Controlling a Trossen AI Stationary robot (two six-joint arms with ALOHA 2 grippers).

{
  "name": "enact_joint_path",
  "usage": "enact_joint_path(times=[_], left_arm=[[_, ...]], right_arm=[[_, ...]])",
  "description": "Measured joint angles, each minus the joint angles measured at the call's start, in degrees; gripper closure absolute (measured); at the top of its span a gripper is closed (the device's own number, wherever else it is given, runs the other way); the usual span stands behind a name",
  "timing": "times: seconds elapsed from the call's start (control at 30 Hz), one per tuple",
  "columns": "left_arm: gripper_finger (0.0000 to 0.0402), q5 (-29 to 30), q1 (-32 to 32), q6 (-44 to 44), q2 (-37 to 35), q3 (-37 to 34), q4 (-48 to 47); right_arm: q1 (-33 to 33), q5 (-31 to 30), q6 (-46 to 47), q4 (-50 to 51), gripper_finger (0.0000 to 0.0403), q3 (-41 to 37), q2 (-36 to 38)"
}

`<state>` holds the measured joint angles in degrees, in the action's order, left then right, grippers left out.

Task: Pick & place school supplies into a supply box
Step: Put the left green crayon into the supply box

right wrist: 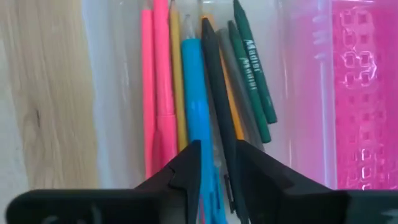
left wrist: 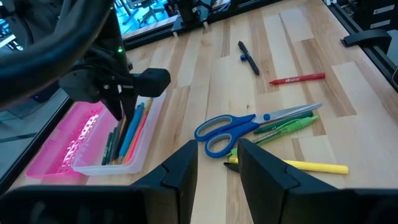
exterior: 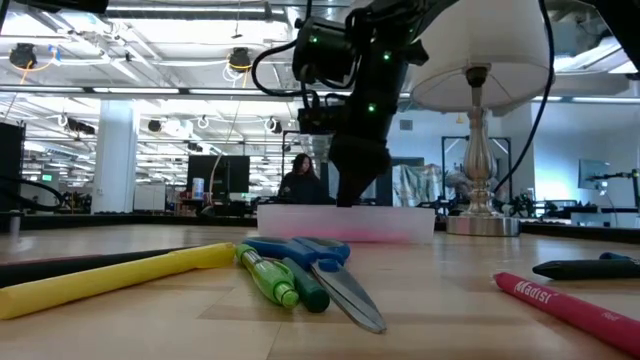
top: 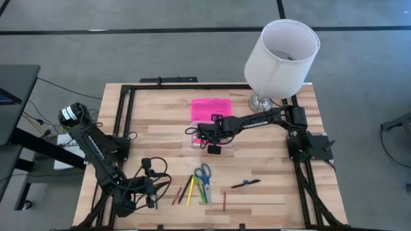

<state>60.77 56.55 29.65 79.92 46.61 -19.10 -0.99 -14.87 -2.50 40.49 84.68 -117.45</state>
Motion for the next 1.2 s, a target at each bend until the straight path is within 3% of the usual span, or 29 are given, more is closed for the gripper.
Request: enact_joint_path(times=[0.2,0.4,0.5,0.83,1.03,1.2], left_arm=[[0.0292,1.7,0.0,2.0,0.9,0.0,-0.6],[0.0292,3.7,-1.1,4.6,2.8,0.0,-0.2],[0.0292,-0.8,-2.1,6.3,2.8,0.0,0.3],[0.0292,-18.2,-3.9,6.2,2.9,0.0,4.2],[0.0292,-24.9,-3.9,-1.2,9.8,0.2,12.3],[0.0292,-30.9,-4.3,5.6,13.1,1.2,8.7]], right_arm=[[2.5,0.5,4.6,6.3,0.0301,0.0,5.3],[11.9,1.4,8.5,9.9,0.0305,0.0,12.8],[18.3,-0.7,9.6,10.3,0.0305,0.0,15.5],[37.5,-15.6,16.1,10.1,0.0305,0.0,18.3],[45.3,-24.0,21.4,6.9,0.0305,-2.9,17.8],[49.6,-30.3,27.1,6.6,0.0305,-5.7,17.7]])
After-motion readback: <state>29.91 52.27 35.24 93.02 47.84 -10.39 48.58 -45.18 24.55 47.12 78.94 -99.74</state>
